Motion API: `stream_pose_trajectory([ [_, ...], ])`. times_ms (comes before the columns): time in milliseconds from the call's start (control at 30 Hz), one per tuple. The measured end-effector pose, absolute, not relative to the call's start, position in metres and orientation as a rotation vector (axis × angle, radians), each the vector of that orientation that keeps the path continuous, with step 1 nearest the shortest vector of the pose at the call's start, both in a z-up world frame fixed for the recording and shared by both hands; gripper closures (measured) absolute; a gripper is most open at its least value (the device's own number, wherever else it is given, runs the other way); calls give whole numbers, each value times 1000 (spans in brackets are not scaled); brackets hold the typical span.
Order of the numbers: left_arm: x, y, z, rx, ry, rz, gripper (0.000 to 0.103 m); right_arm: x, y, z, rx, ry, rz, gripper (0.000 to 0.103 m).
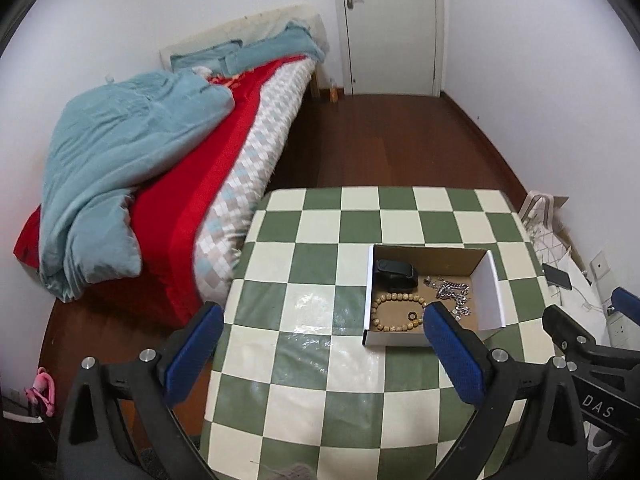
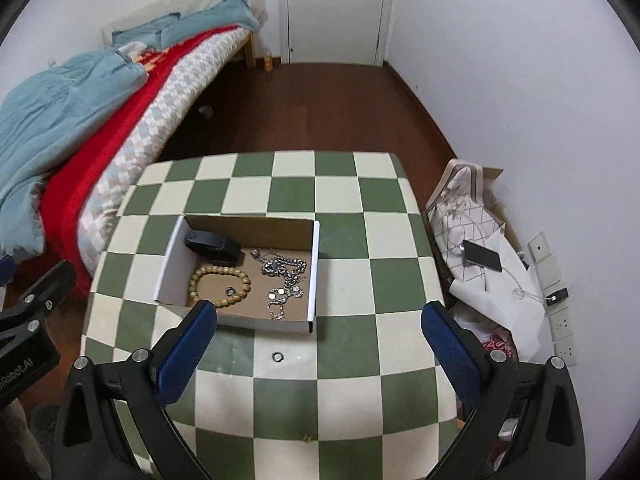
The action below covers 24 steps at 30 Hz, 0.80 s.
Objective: Organize jewelry
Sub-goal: 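Grasp the small gold earring with the right tool while the left tool moves toward the second black ring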
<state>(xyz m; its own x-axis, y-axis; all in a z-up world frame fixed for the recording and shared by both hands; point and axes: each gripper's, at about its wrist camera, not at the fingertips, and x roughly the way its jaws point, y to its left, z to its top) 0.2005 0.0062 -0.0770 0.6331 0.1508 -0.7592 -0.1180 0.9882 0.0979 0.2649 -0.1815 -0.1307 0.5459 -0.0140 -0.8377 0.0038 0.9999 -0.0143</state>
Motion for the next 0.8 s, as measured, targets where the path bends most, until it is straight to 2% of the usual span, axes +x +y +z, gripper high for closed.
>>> stream_pose_trajectory([
  [433,148,9,-50,45,755,227,1,197,-176,-81,28,874,13,0],
  [533,137,11,-59,67,744,283,1,186,-185,-92,78,891,36,0],
  [633,130,10,-77,107,739,332,1,174,-199,-126,122,948,9,0],
  [700,127,10,-96,117,772,344,1,167,-207,-158,134,1000,-7,7],
  [767,126,11,-116,111,811,349,1,164,-211,-195,143,1071,-2,47],
  [800,126,12,-129,112,837,352,1,164,-213,-214,149,1113,1,51],
])
